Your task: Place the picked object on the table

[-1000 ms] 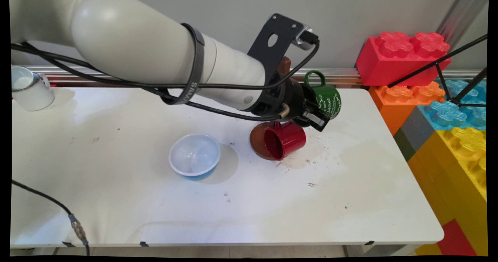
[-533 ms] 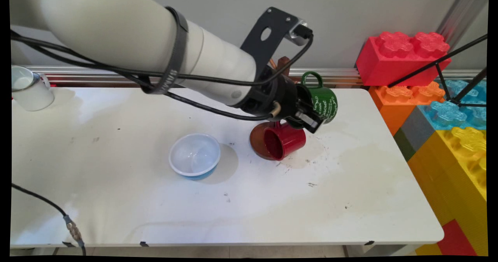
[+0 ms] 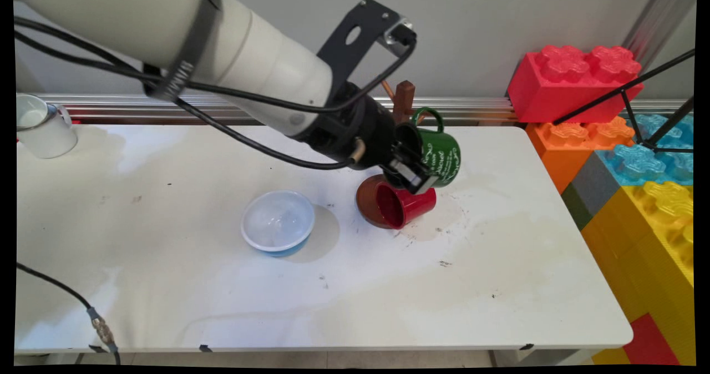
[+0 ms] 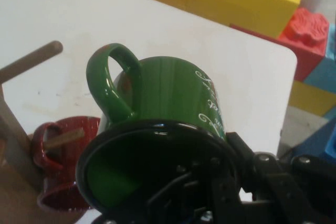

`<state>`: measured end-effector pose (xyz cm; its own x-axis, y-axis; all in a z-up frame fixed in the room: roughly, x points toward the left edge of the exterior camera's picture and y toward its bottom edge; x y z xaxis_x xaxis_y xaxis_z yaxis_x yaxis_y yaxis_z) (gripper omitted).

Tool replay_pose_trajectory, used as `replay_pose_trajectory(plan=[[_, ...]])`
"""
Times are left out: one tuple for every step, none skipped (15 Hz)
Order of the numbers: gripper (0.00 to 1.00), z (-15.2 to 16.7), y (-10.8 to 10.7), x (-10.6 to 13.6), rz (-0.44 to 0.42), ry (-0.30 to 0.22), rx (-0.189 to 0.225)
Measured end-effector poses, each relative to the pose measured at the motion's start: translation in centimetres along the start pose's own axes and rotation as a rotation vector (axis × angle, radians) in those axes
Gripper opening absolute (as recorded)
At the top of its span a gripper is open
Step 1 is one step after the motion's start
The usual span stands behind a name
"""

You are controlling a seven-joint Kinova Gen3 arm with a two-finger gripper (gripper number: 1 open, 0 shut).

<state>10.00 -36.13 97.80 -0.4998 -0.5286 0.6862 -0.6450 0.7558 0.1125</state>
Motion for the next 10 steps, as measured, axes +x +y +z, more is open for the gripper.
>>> replay_pose_trajectory(plan=[[0.0, -0.5, -0.2, 0.0, 0.01, -0.016, -0.006], [0.0, -1.1, -0.5, -0.1, 0.024, -0.036, -0.012], [0.0, -1.8, -0.8, -0.3, 0.04, -0.059, -0.018], [0.0, -2.4, -1.1, -0.5, 0.055, -0.084, -0.022], [0.0, -3.1, -1.5, -0.9, 0.072, -0.115, -0.03], [0.0, -3.7, -1.8, -1.2, 0.085, -0.142, -0.034], [0.0, -4.1, -2.0, -1.4, 0.094, -0.161, -0.038], [0.0, -4.9, -2.5, -1.9, 0.109, -0.196, -0.038], [0.0, -5.6, -3.2, -2.4, 0.121, -0.225, -0.033], [0.0, -6.3, -4.0, -2.9, 0.135, -0.26, -0.026]])
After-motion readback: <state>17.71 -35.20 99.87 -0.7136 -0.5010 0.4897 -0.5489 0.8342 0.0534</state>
